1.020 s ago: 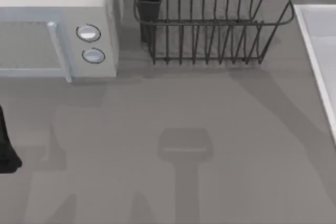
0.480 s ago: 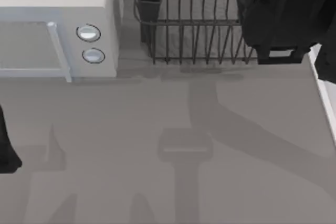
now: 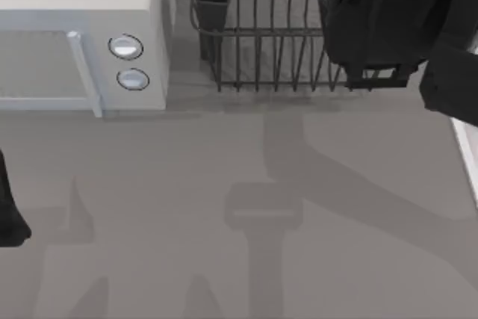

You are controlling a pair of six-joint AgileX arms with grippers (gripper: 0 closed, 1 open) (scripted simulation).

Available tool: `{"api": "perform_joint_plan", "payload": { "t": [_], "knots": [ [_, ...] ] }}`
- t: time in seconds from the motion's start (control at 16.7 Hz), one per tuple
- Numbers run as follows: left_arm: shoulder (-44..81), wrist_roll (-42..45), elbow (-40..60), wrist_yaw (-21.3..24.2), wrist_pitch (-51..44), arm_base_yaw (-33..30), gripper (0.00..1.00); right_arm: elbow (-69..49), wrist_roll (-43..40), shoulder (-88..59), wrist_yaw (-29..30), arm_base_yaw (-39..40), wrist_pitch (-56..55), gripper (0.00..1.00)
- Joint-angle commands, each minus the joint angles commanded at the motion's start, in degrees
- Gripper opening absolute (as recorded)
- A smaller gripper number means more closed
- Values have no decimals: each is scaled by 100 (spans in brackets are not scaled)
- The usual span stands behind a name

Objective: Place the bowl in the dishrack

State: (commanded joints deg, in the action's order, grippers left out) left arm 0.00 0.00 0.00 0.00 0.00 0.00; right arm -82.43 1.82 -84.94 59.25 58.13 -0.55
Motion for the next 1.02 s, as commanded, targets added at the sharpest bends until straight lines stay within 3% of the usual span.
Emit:
{"api": "perform_joint_plan", "payload": {
  "t": [0.6, 0.78, 1.02],
  "knots": [
    [0, 0, 0, 0, 0, 0, 100, 469, -65, -2731, -1734, -1771, -3415, 0],
    [0, 0, 0, 0, 0, 0, 100, 592, -78, -3177, -2078, -2152, -3914, 0],
    [0, 0, 0, 0, 0, 0, 100, 605, -80, -3221, -2114, -2192, -3960, 0]
  ]
}}
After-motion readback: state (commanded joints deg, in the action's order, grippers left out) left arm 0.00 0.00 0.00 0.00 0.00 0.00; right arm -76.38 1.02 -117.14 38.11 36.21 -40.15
